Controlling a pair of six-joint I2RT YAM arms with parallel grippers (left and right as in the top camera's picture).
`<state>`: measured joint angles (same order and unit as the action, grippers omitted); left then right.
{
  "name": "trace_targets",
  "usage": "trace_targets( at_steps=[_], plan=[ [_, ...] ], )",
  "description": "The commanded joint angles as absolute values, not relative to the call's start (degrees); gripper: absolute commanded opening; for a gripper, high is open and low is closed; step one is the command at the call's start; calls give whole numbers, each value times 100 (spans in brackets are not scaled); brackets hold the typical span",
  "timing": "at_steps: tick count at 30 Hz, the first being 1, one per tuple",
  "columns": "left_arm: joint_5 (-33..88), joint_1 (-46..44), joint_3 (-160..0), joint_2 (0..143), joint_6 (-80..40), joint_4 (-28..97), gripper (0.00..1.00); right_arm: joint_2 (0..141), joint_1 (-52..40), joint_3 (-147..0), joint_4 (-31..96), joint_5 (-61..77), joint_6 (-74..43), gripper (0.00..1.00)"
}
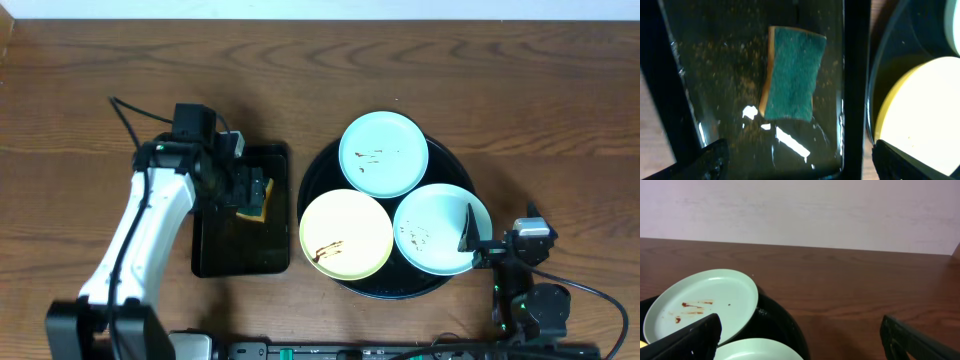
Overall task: Clean dirty plates on tray and stack at the side
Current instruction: 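Move the left gripper over the sponge on the small black tray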
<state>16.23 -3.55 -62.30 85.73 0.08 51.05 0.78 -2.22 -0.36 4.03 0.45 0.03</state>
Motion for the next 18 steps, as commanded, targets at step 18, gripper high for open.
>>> trace_targets(
  at_steps=[18],
  plan=[
    [1649, -362, -6322, 10486, 1160, 4007, 79, 75, -270, -30, 429, 47, -60, 99]
  ],
)
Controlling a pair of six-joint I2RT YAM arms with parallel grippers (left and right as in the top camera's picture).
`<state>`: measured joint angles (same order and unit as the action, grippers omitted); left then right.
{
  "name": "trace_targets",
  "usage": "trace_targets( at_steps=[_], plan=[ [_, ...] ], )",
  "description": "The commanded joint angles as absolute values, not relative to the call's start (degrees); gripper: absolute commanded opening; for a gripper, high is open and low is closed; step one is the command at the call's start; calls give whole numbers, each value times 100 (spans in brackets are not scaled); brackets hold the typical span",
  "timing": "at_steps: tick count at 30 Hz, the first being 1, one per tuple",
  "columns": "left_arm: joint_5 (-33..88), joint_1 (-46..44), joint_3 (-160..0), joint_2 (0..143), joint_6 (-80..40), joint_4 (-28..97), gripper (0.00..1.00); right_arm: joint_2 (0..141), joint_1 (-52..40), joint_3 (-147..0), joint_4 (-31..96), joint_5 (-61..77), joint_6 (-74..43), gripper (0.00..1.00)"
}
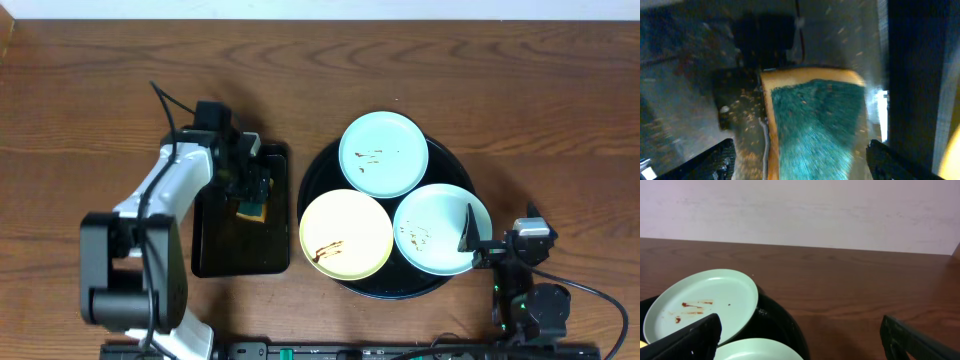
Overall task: Clean dirty plates on tray and stack at the side
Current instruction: 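Move the left gripper over the sponge on the small black tray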
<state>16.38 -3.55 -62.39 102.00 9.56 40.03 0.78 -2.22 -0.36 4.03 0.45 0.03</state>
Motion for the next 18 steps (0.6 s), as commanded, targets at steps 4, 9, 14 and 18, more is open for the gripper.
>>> trace_targets(
  at_steps=[4, 9, 14, 18],
  plan=[
    [1649, -362, -6322, 10694, 1179, 3922, 79, 75, -270, -30, 429, 47, -60, 99],
    [1653, -362, -6326, 10694, 1173, 3658, 89, 75, -270, -30, 429, 49, -60, 99],
    [1651, -362, -6331, 10694, 1177, 3509, 82, 75, -270, -30, 429, 49, -60, 99],
    [1651, -362, -6329, 10694, 1175, 3472, 38, 75, -270, -30, 429, 49, -58, 99]
  ],
)
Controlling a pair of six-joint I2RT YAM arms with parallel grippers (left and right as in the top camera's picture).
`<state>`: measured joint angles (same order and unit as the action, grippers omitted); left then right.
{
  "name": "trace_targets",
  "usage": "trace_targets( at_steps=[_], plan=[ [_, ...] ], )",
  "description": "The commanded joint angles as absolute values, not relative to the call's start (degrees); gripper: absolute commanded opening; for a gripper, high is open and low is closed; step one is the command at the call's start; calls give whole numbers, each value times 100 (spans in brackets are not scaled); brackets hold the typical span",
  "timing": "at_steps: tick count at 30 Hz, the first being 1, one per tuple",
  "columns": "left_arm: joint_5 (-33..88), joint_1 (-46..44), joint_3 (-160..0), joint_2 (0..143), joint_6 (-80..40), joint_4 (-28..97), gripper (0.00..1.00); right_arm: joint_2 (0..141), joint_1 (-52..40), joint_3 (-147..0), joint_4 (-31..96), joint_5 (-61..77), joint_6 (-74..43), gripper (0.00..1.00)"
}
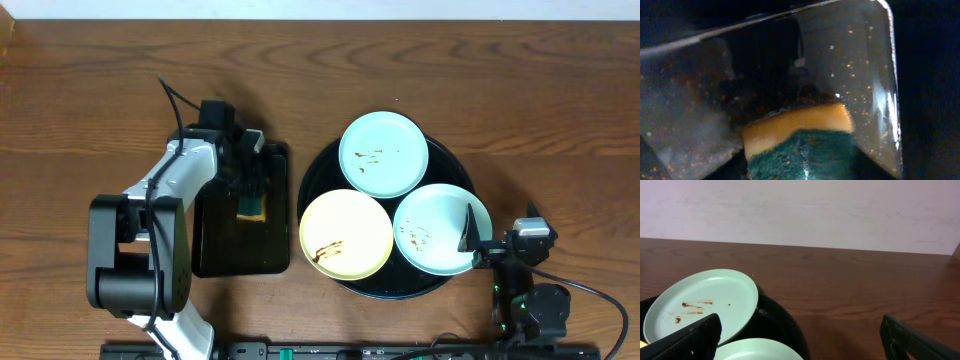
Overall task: Clean dirty plates on tray and stack at the side
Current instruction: 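Move the left gripper over the sponge on the small black tray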
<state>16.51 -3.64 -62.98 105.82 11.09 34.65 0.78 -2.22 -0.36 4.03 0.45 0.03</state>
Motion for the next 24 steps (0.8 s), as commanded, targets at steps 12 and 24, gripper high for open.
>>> trace_targets(
  at_steps=[12, 24],
  plan=[
    [1479, -362, -6333, 10656, 932, 3555, 84, 75, -270, -30, 429, 49, -60, 99],
    [1481, -364, -6322, 9749, 755, 4554, 85, 75, -270, -30, 429, 47, -60, 99]
  ],
)
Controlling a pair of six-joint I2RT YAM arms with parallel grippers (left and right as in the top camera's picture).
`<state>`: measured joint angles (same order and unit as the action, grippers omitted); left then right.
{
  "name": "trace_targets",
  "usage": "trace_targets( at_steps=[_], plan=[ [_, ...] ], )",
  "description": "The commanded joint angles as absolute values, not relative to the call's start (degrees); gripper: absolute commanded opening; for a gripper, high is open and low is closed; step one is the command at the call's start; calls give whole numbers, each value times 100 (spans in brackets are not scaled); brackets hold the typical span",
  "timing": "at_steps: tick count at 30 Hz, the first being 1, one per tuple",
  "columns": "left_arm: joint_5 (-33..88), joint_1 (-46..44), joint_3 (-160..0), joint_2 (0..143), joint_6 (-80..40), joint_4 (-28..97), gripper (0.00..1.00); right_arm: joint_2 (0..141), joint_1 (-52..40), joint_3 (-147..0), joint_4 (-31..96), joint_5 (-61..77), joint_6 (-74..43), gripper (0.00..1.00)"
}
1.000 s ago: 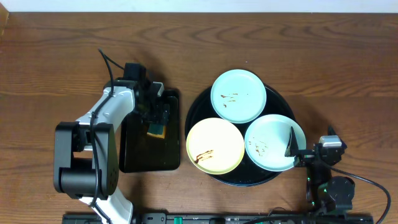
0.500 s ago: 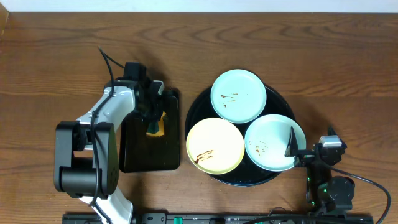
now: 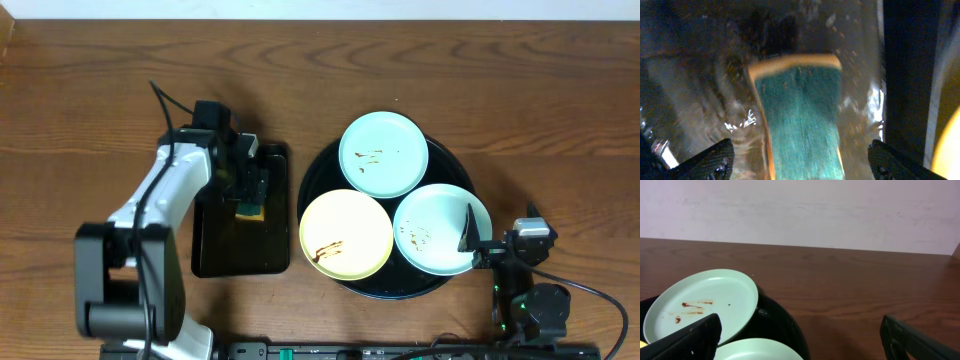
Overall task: Clean dirty plates on tray and stack at the side
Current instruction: 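Move the left gripper over the sponge on the small black tray, then lower the left gripper and pinch the green-and-yellow sponge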
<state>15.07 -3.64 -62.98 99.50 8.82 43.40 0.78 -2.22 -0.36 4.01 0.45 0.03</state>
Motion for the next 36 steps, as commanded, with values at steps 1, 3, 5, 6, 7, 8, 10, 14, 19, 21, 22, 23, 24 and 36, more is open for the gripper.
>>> trace_targets(
  at_steps=[1, 3, 5, 6, 7, 8, 10, 14, 19, 21, 22, 23, 24, 36],
  plan=[
    [1479, -364, -6302, 9754, 725, 4609, 85, 75, -270, -30, 429, 49, -60, 99],
    [1479, -362, -6219, 9773, 631, 4663, 84, 75, -270, -30, 429, 47, -60, 99],
    [1483, -362, -6086, 9773, 506, 4644, 84, 75, -270, -30, 429, 49, -60, 99],
    [1481, -362, -6025, 9773, 449, 4635, 84, 75, -270, -30, 429, 47, -60, 99],
    [1481, -362, -5977, 9784, 384, 4622, 84, 75, -270, -30, 429, 47, -60, 99],
    [1485, -362, -5944, 9797, 346, 4617, 84, 75, -270, -30, 429, 49, -60, 99],
    [1487, -362, -5918, 9841, 346, 4602, 85, 75, -270, -30, 429, 47, -60, 99],
    [1588, -362, -5918, 9859, 311, 4606, 84, 75, -270, -30, 429, 47, -60, 99],
    [1632, -362, -5918, 9861, 309, 4593, 80, 75, -270, -30, 429, 47, -60, 99],
    [1634, -362, -5913, 9861, 283, 4582, 80, 75, -270, -30, 429, 49, -60, 99],
    [1634, -362, -5909, 9867, 270, 4578, 80, 75, -270, -30, 429, 47, -60, 99],
    [1632, -362, -5902, 9880, 268, 4576, 80, 75, -270, -30, 429, 47, -60, 99],
    [1634, -362, -5889, 9907, 266, 4556, 81, 75, -270, -30, 429, 49, -60, 99],
    [1737, -362, -5767, 10278, 270, 4198, 49, 75, -270, -30, 429, 47, -60, 99]
  ],
)
